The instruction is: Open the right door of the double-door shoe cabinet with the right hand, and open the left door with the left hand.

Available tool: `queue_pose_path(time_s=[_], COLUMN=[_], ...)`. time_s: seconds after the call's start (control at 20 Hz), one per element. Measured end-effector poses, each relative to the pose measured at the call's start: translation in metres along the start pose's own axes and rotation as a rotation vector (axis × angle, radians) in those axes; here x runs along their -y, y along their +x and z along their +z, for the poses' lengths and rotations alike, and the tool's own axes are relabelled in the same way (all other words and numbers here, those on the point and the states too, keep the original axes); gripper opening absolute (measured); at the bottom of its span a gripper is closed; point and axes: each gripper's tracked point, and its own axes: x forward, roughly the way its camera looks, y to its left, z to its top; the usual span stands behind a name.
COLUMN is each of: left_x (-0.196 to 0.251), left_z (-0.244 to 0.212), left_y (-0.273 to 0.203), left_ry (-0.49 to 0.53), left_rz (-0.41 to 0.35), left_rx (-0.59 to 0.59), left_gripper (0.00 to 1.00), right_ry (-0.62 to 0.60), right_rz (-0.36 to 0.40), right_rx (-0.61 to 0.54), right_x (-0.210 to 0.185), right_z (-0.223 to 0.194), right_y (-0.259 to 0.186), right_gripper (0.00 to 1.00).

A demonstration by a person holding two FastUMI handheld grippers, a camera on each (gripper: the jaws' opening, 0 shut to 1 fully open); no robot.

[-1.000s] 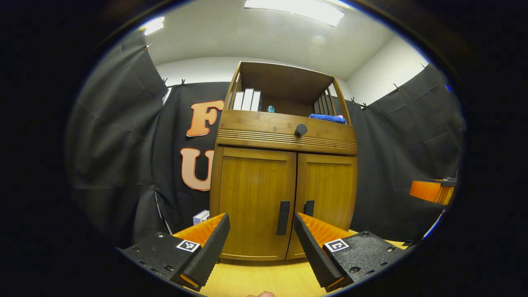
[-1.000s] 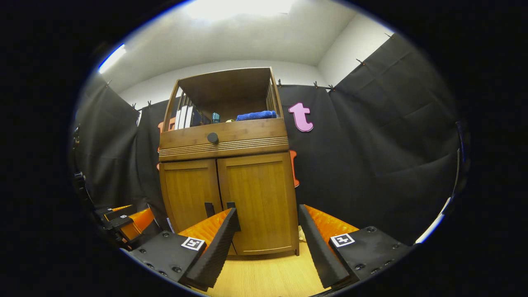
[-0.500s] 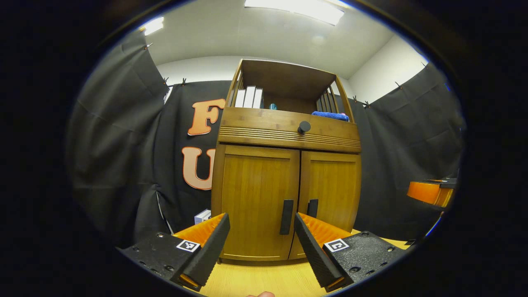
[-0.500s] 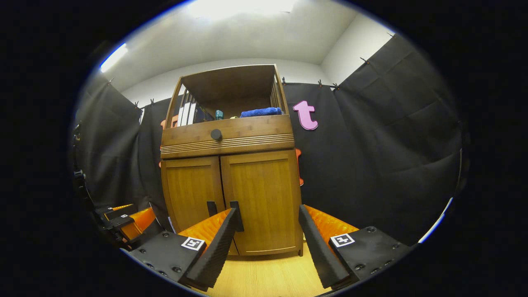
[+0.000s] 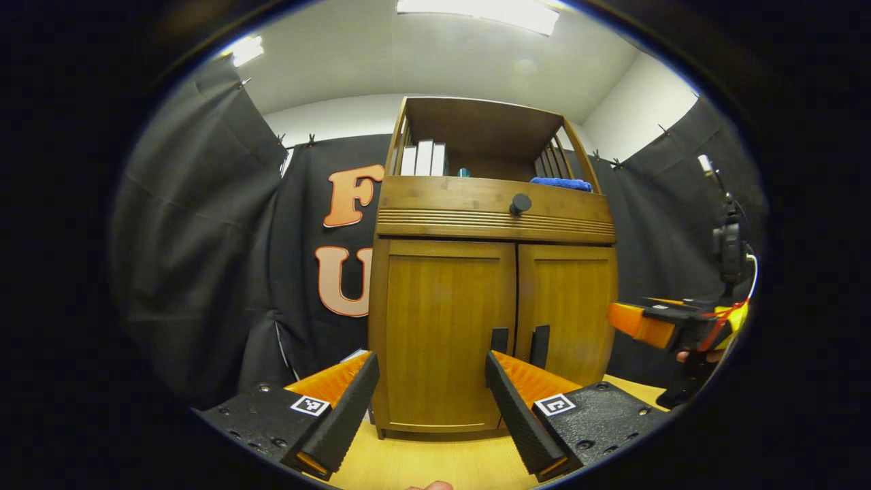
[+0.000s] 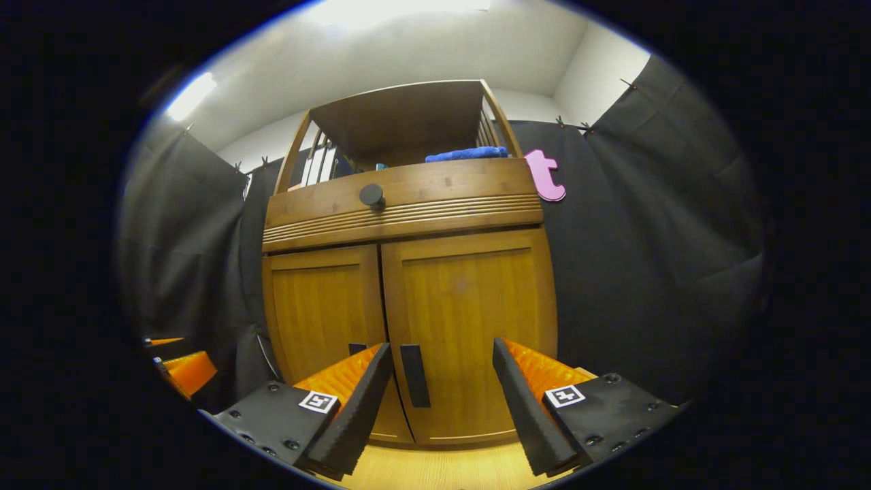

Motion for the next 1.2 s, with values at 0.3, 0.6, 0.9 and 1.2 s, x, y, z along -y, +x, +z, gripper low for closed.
queue_pose_path(time_s=[0.3, 0.6, 0.9, 1.2], left_x=[-0.026, -0.042, -0.05, -0.046], left_z=[-0.009, -0.015, -0.02, -0.022], left_y=[-0.001, 0.001, 0.002, 0.007], left_ry=[0.001, 0.014, 0.009, 0.014], left_rz=[0.07, 0.131, 0.142, 0.12], left_rx=[-0.009, -0.011, -0.021, -0.026], left_gripper=[0.94, 0.95, 0.95, 0.95], right_ry=[0.036, -0.002, -0.037, 0.042], right_rz=[0.057, 0.024, -0.003, 0.055], right_rx=[-0.141, -0.195, -0.211, -0.217], right_x=[-0.023, -0.028, -0.018, -0.034], right_z=[-0.068, -0.094, -0.11, -0.116], right_y=[0.083, 0.129, 0.145, 0.146], right_gripper=[0.96, 0.95, 0.89, 0.62])
